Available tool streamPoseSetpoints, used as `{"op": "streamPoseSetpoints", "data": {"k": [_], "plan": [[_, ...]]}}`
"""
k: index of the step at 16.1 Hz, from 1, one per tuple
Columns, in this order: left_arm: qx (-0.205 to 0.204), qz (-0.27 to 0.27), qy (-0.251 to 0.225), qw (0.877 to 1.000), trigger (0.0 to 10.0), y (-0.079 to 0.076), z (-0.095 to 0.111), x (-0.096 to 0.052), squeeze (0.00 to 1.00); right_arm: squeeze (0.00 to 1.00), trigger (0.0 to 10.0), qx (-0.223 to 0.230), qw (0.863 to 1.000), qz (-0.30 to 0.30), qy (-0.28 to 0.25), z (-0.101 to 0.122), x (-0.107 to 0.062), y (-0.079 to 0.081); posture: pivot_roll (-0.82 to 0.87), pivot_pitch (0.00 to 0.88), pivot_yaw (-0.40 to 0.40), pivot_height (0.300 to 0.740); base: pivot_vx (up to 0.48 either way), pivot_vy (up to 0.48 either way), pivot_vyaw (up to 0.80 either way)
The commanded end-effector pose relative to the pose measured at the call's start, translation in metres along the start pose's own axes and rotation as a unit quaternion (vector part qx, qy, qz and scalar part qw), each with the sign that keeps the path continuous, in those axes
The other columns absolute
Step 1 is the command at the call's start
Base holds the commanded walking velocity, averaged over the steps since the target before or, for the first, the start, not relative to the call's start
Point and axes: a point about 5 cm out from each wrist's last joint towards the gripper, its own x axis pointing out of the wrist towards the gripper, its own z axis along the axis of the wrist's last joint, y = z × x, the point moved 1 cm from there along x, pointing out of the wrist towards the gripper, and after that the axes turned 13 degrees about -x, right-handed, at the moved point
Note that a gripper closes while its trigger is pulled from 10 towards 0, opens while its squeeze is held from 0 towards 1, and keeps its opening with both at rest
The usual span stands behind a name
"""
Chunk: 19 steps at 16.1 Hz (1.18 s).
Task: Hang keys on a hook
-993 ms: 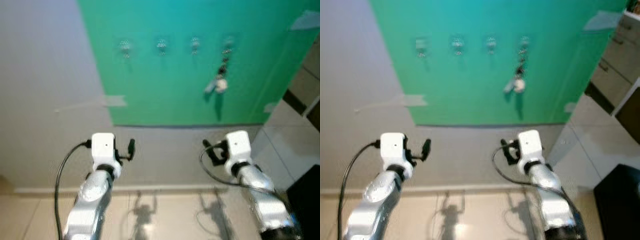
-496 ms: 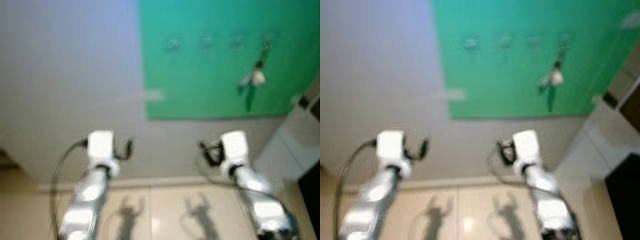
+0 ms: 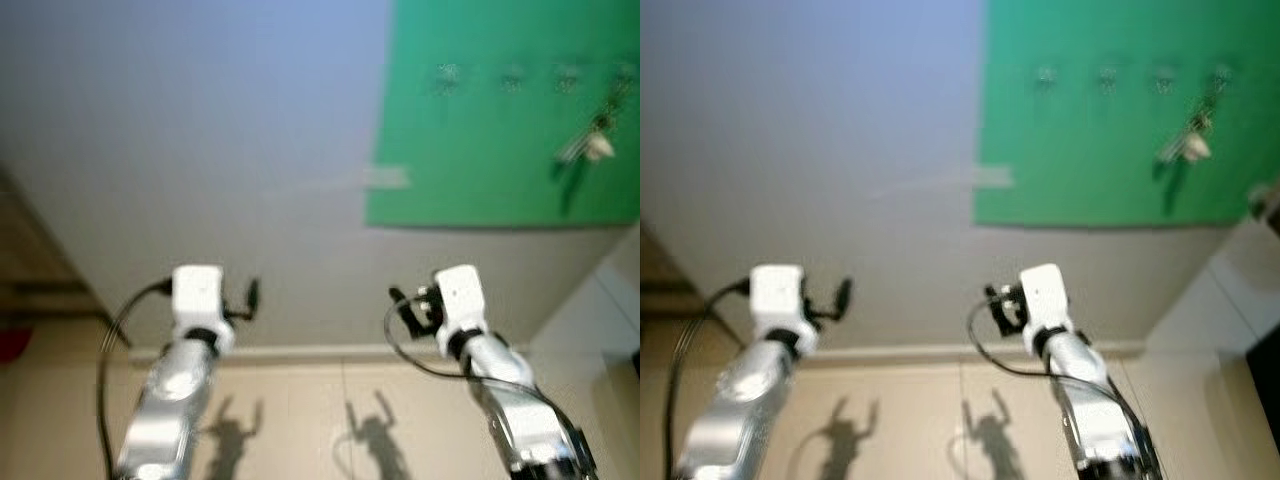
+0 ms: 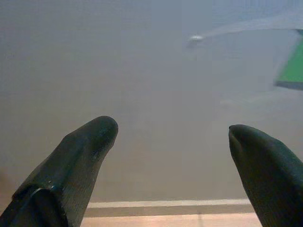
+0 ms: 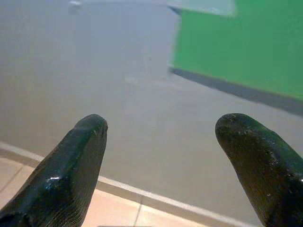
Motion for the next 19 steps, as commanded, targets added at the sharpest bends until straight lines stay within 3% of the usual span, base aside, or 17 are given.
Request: {"op": "streamPoseSetpoints", "data": {"k": [1,4,19], "plan": [[-0.001,-0.012,-0.004,1.0,10.0,-0.0094,0.001,0.0018,0.0,0.0,10.0,-0.018,1.0,-0.008,-0.003,0.0048,0.0004,-0.0068,-0.16,0.0,0.033,0.735,0.0,0.0,0.0],[0.005,-0.016,-0.009,1.0,10.0,-0.0106,0.0046,0.0037,0.0,0.0,10.0,0.0,1.0,-0.012,-0.01,0.0069,0.0012,-0.0087,-0.15,0.0,0.033,0.731,0.0,0.0,-0.36],[0.025,-0.037,-0.019,0.999,10.0,-0.0158,0.0091,0.0043,0.0,0.0,10.0,-0.018,1.0,-0.011,0.001,0.0048,0.0035,-0.0108,-0.15,0.0,0.017,0.731,0.0,0.0,-0.57]]}}
